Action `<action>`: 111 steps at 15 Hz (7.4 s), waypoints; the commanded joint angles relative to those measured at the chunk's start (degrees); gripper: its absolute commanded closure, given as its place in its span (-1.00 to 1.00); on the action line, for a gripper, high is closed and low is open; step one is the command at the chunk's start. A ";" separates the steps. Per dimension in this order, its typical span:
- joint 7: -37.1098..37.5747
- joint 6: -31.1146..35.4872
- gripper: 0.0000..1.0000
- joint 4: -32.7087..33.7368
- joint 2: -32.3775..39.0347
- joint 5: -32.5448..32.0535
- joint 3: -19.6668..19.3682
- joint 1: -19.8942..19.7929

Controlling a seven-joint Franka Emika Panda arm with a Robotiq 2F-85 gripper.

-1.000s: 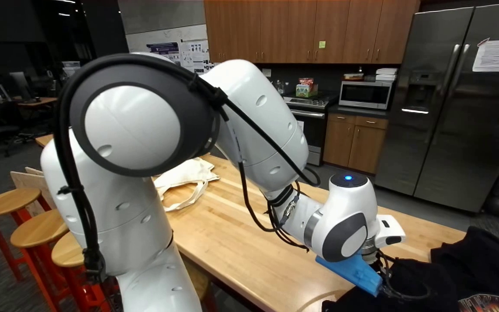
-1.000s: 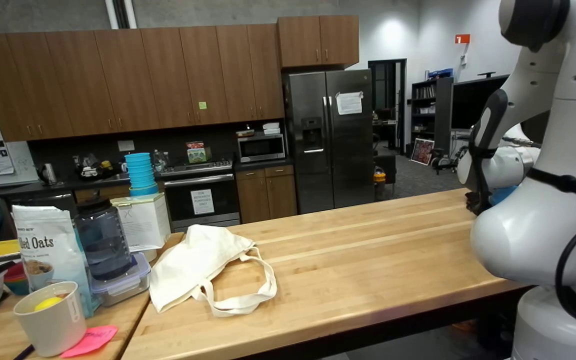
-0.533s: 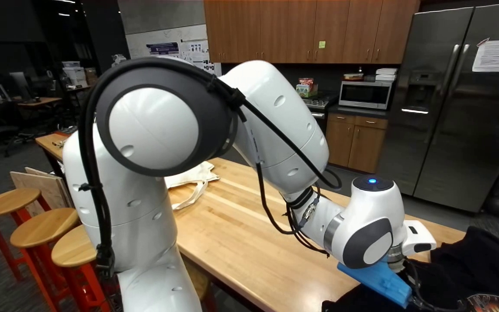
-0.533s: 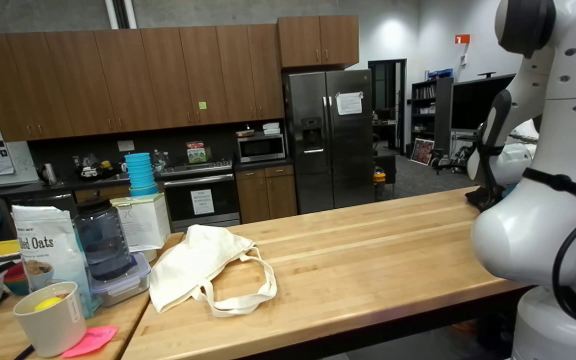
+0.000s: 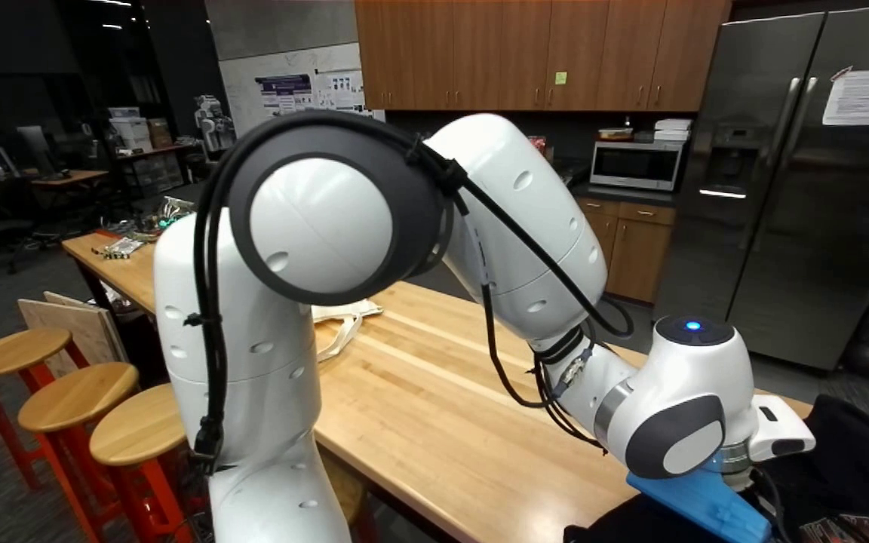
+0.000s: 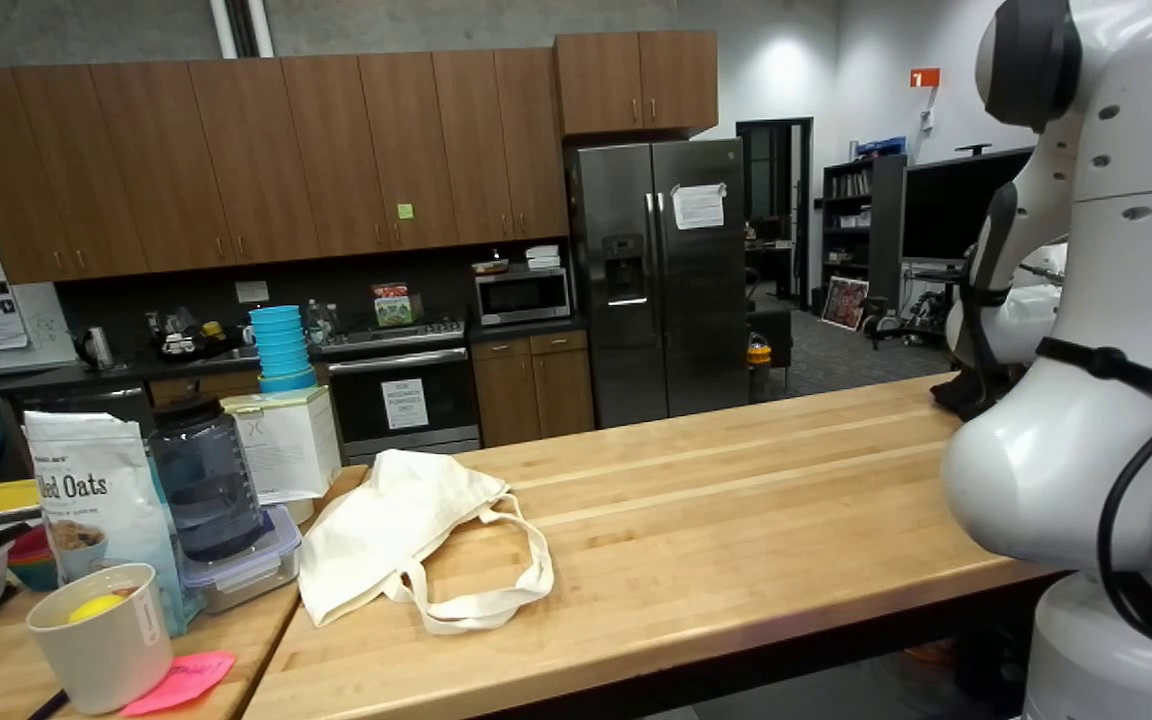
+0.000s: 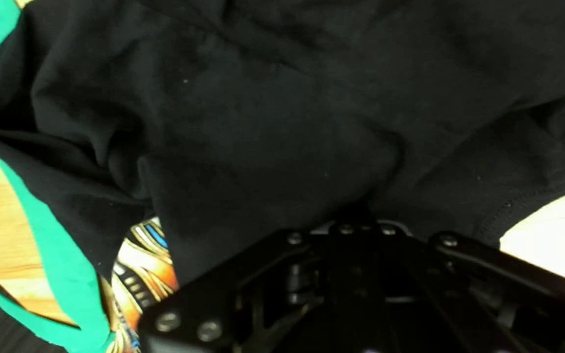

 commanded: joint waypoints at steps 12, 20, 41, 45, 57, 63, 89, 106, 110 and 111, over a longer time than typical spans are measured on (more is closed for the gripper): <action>-18.40 -1.28 1.00 16.01 14.78 19.96 3.75 -10.96; -28.18 2.71 1.00 13.86 10.97 22.17 10.83 -14.34; -29.21 13.93 1.00 -3.13 -8.99 13.87 17.04 -9.65; -27.30 17.96 1.00 -7.23 -13.48 17.54 19.88 -6.30; -17.80 20.84 1.00 -13.43 -22.84 16.50 39.86 -8.42; -16.12 20.26 0.64 -12.45 -23.97 16.13 49.50 -14.17; -25.53 13.66 -1.00 -9.27 -32.21 9.96 49.70 10.04; -13.79 -3.61 -1.00 -1.25 -30.37 -24.62 44.27 25.45; -13.79 -4.03 -1.00 -0.89 -29.44 -24.41 43.60 25.99; -13.96 -4.25 -1.00 -0.33 -27.87 -24.31 42.60 27.24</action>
